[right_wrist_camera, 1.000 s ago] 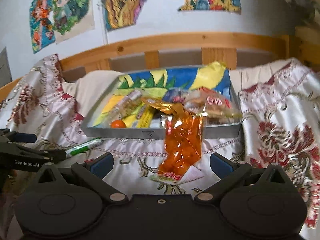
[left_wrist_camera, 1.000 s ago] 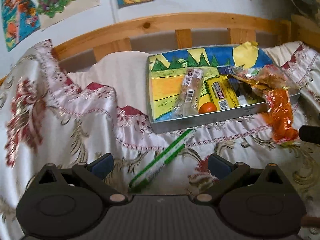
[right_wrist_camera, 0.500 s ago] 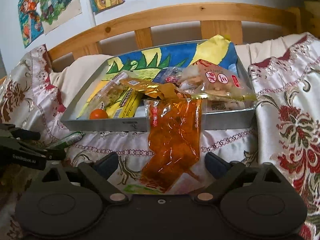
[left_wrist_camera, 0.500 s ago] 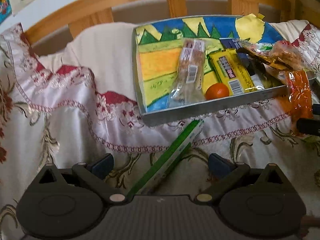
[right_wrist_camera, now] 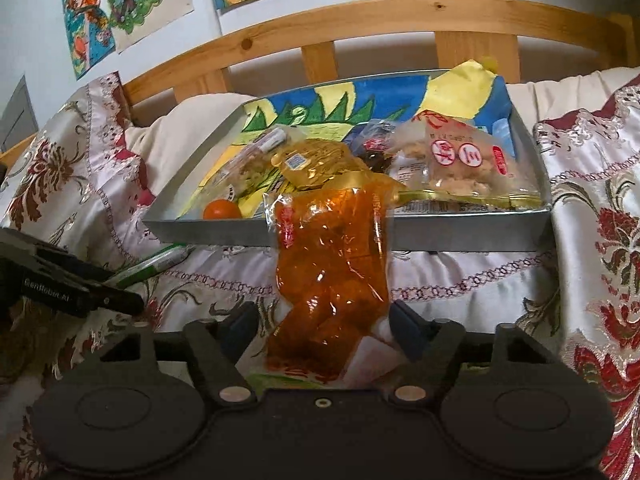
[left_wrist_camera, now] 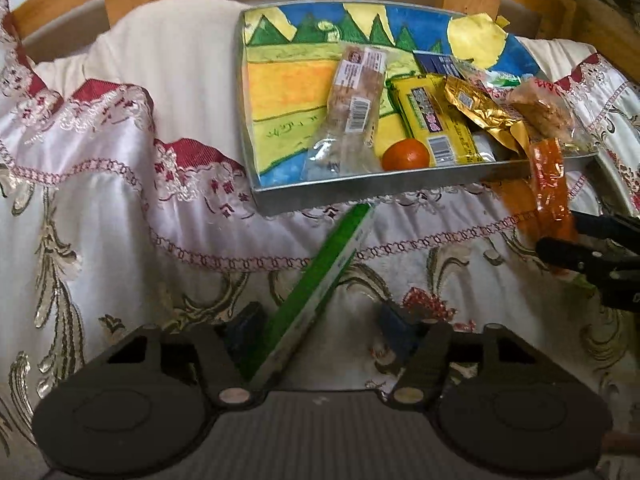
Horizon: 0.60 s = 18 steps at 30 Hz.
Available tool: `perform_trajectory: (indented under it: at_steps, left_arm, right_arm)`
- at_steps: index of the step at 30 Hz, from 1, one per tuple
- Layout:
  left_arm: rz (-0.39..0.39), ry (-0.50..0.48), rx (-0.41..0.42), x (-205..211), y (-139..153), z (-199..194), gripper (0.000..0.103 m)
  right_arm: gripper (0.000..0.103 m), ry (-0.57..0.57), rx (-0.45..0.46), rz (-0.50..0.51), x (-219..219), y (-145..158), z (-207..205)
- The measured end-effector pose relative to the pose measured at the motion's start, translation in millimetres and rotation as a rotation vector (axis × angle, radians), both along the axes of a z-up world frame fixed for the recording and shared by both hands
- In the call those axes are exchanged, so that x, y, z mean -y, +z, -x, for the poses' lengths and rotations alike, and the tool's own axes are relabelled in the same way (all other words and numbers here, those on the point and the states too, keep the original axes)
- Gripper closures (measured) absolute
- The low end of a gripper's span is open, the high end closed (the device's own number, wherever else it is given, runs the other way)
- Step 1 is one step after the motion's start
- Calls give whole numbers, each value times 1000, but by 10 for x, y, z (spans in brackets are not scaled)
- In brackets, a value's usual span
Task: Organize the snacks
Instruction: 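Grasp the green marker with the left gripper while the right gripper grasps the orange jelly pack, then carry the green marker into the tray with the left gripper while the right gripper lowers the jelly pack there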
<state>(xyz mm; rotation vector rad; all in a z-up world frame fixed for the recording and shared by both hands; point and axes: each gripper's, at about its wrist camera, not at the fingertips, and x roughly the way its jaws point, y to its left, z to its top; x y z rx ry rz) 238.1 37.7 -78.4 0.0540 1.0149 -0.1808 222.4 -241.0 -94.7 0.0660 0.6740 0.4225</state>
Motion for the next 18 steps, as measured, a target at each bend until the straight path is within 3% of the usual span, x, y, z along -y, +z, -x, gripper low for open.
perform_trajectory:
  at_steps: [7,10,14,18]
  left_arm:
    - [-29,-17,-42,70,-8,-71,47]
    - [-10,-6,-42,39,-7,-75,56]
    - [0,-2,-50,18,26,-41,77]
    - [-3,38,-82,105,54,-14,82]
  right_arm:
    - [36,94,14,37,-148,12,92]
    - [38,122,25,56,-197,5,128]
    - [41,139,19,64,-225,2,144]
    - [41,163,8,83,-275,8,181]
